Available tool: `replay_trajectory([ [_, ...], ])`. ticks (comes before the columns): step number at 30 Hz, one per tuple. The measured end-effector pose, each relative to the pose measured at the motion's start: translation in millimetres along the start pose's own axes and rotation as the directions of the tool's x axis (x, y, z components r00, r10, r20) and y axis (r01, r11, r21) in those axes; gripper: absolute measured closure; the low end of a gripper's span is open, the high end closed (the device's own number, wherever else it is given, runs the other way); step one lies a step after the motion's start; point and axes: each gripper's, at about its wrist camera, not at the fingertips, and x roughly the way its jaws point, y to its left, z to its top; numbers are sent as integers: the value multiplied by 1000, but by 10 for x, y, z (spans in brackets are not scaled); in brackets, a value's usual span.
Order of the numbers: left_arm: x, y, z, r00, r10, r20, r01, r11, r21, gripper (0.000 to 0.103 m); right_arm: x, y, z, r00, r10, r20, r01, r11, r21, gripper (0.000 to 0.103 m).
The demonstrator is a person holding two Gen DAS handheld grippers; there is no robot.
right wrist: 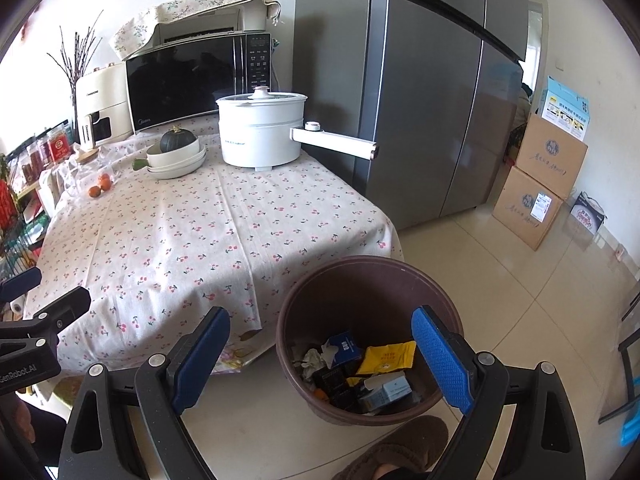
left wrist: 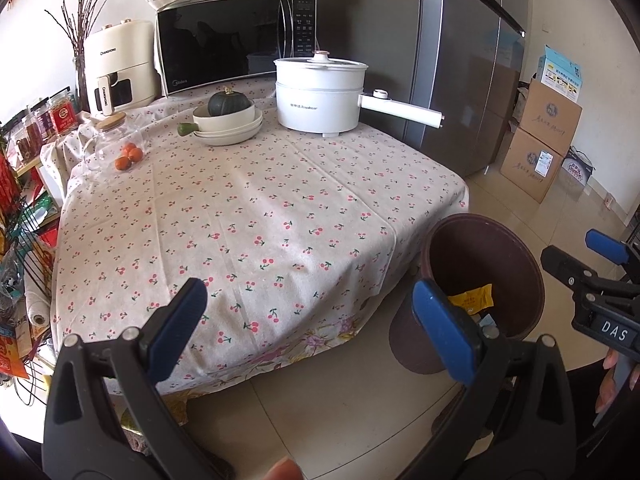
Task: Collect trash
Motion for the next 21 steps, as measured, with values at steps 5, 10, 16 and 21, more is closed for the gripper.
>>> replay_trajectory([
  [5, 13, -14, -6, 1000, -8, -7, 8, 1000, 3, 0, 1, -4, -1, 1000, 0, 0, 0, 1000, 0, 9],
  [10, 17, -45, -6, 1000, -9, -7, 9, 1000, 11, 0, -7, -22, -5, 1000, -3, 5, 3, 1000, 6, 9],
  [16, 1, -36, 4, 1000, -10, -5, 10, 1000, 10, 0, -9, -17, -8, 1000, -10, 5, 10, 1000, 10, 9],
  [21, -14, -23, 16, 1000, -14, -2, 14, 1000, 10, 0, -8, -32, 16, 1000, -15, 10, 15, 1000, 15, 9],
])
